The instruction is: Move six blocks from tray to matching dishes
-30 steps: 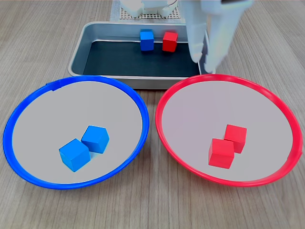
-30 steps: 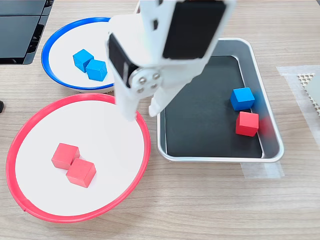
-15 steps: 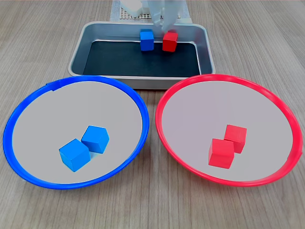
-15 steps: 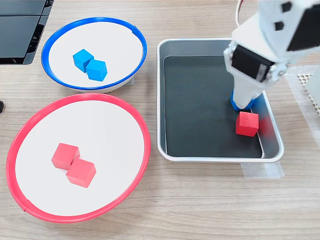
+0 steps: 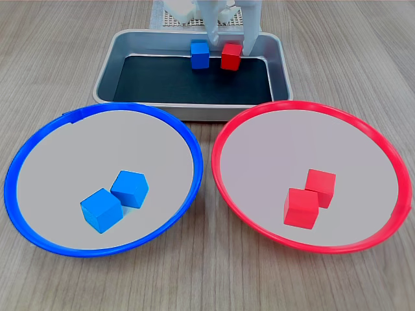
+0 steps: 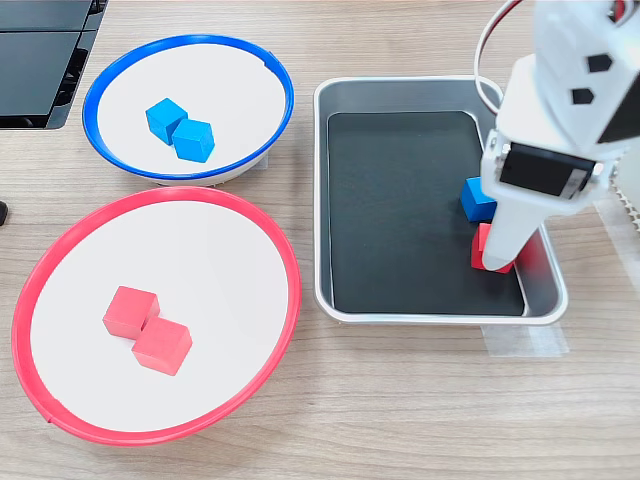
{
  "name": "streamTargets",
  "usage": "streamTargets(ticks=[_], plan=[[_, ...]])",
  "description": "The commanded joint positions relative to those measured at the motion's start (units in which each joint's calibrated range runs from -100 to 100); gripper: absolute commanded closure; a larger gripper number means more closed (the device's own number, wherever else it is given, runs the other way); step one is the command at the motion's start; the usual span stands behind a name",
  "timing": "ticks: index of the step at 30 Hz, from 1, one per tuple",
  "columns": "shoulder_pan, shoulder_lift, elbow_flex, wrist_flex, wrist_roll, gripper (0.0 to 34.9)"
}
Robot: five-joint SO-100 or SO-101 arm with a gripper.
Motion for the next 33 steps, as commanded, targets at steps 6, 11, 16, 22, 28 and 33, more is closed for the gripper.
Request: streamTargets(ticks=[6, 11, 16, 22, 28, 33], plan=[[-0.2, 1.4, 2.0, -7.1, 3.5, 33.9], [0.9, 5.2, -17.3, 5.2, 0.9, 34.7], [0.9, 16.6, -43.6, 11.0, -7.4, 34.8], [-0.3, 39.6, -74.1, 7.7, -16.0, 34.7], [-0.8, 52.3, -83.2, -1.1, -18.3, 27.7], [-0.7, 50.7, -78.3, -2.1, -16.5, 14.7]])
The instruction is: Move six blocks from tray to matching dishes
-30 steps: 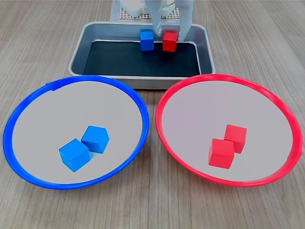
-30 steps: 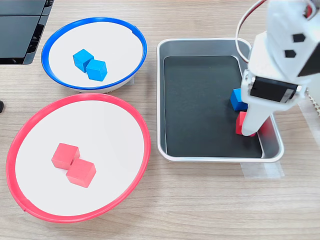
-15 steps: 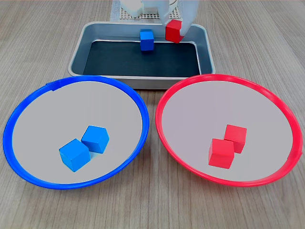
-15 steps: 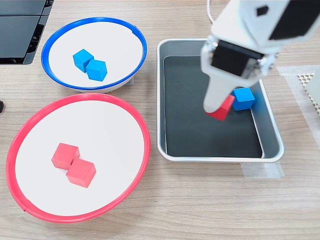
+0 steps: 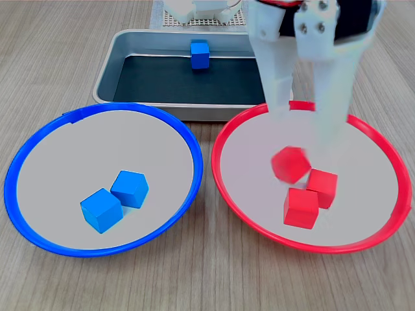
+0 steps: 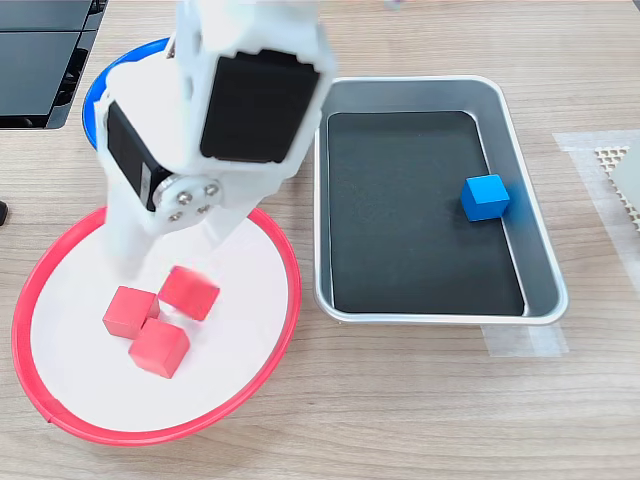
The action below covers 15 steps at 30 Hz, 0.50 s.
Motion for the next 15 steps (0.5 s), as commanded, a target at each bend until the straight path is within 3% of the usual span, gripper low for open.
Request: streamTargets(ticks=[1, 3, 5, 6, 10, 15], plan=[[0.0, -4.0, 3.2, -0.5, 1.1, 17.7], [0.6, -8.9, 8.2, 0.8, 2.3, 21.7], [1.6, -15.6, 15.7, 2.2, 4.8, 31.9], [2.2, -19.5, 20.5, 3.0, 6.7, 34.6], [6.7, -34.1, 38.9, 7.5, 16.5, 34.6], [19.4, -50.8, 61.9, 6.8, 30.6, 34.6]])
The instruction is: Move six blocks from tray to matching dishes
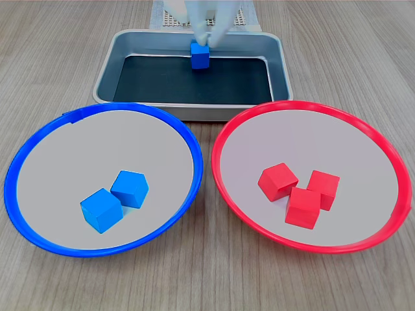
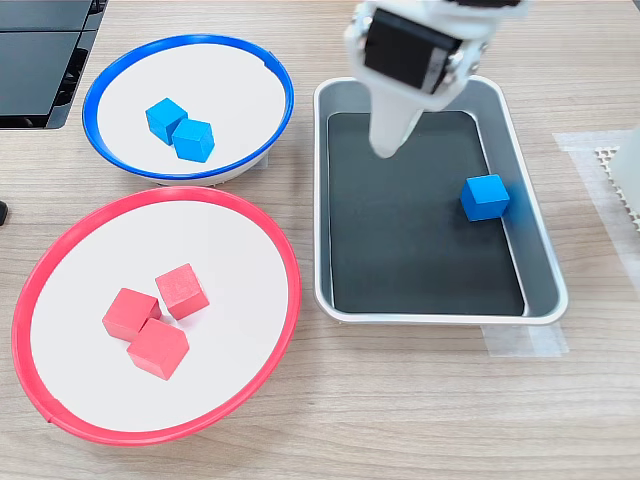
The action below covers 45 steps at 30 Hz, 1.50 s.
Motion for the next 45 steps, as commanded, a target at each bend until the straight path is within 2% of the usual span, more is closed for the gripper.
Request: streamTargets(ticks=[1, 4, 7, 8, 13, 17, 20, 27, 29, 32, 33, 35, 37, 38, 42, 43, 45], plan=[[9.0, -12.3, 15.5, -2.7, 9.2, 34.6], [12.0, -18.0, 24.4, -5.5, 9.8, 34.6], [12.2, -23.1, 31.2, -7.3, 10.2, 34.6], [12.0, -25.1, 33.3, -8.1, 11.0, 30.8], [10.4, -28.0, 36.0, -10.3, 13.3, 19.5], [8.9, -28.0, 37.3, -12.1, 14.3, 17.1], [7.9, -28.1, 39.0, -13.6, 15.6, 17.0], [5.8, -26.6, 42.4, -16.2, 18.5, 17.6], [4.9, -26.0, 43.3, -16.6, 18.8, 18.8], [4.7, -25.5, 43.3, -15.9, 19.3, 22.5], [4.7, -25.4, 43.1, -15.7, 19.3, 24.7], [4.8, -25.3, 42.6, -15.3, 19.6, 26.5], [5.0, -24.7, 41.2, -14.4, 19.6, 34.6], [5.2, -24.4, 40.4, -13.9, 19.6, 34.6], [3.9, -20.0, 29.6, -11.9, 13.7, 34.8], [2.4, -14.5, 19.3, -13.0, 6.3, 34.8], [1.9, -7.6, 8.2, -15.5, -1.8, 34.8]])
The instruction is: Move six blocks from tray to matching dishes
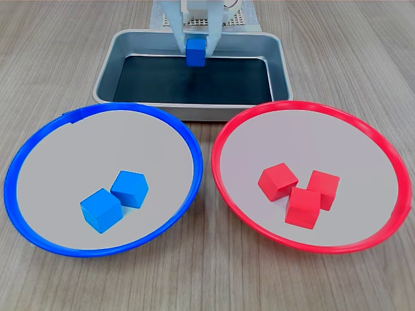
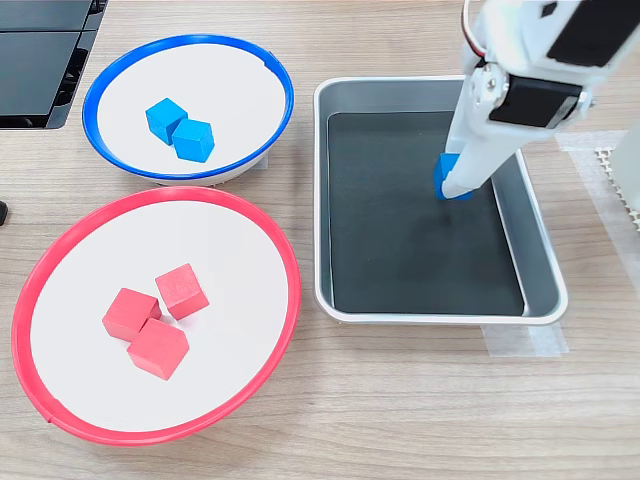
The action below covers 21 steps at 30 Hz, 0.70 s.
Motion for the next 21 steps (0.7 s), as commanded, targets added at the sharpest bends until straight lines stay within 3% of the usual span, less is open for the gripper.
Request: streamTargets(ticks=[1, 7, 12, 16, 19, 20, 21], plan=[[-1.0, 14.4, -27.8, -3.8, -18.7, 34.8], [4.0, 42.4, -63.1, -7.8, -30.1, 34.8], [6.7, 53.2, -69.8, -14.7, -28.7, 34.4], [9.0, 53.9, -62.8, -23.1, -24.9, 15.8], [9.9, 50.1, -58.4, -26.0, -24.6, 16.6], [10.3, 48.0, -56.4, -26.9, -24.8, 18.1], [10.9, 42.9, -51.8, -28.7, -26.0, 21.8]])
